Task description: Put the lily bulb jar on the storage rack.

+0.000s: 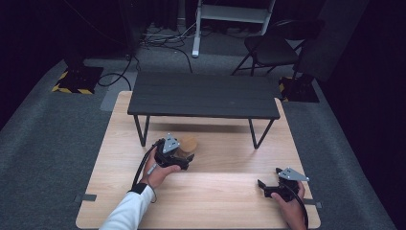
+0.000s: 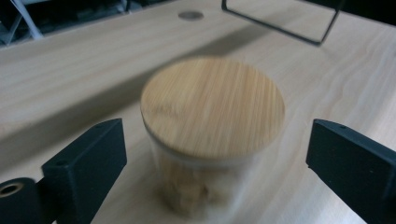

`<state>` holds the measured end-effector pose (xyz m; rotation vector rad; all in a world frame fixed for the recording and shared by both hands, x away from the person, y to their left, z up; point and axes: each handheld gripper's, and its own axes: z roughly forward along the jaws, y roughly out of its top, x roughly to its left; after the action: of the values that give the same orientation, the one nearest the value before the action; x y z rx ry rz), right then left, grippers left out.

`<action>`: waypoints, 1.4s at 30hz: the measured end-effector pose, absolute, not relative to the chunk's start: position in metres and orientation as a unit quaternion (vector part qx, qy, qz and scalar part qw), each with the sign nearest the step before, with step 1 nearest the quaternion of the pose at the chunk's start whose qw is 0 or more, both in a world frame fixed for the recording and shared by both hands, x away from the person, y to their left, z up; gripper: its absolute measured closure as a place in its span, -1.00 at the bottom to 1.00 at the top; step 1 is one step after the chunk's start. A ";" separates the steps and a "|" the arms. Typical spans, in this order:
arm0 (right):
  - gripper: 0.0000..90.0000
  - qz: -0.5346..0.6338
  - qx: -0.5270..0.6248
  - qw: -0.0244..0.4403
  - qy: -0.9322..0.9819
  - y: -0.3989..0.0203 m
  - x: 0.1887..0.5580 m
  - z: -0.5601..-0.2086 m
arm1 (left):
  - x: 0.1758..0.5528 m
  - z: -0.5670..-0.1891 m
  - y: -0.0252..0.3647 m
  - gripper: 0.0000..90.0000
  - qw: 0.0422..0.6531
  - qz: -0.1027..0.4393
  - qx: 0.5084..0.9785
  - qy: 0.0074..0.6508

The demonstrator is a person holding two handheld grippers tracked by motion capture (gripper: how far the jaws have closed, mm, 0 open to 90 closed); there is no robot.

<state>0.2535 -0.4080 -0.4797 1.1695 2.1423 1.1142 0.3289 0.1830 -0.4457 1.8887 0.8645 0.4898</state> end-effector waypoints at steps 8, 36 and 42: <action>-1.00 0.404 0.425 0.228 0.777 -0.408 0.253 -0.480 | 0.337 -0.452 0.172 -0.79 0.484 0.209 0.776 0.346; -1.00 0.407 0.416 0.224 0.782 -0.410 0.255 -0.480 | 0.332 -0.453 0.175 -0.47 0.494 0.220 0.770 0.339; -1.00 0.407 0.414 0.223 0.783 -0.410 0.255 -0.480 | 0.322 -0.441 0.179 -0.47 0.504 0.213 0.767 0.335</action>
<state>0.2549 -0.4104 -0.4798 1.1441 2.1617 1.1248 0.3222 0.1785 -0.4411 1.8528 0.8094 0.5131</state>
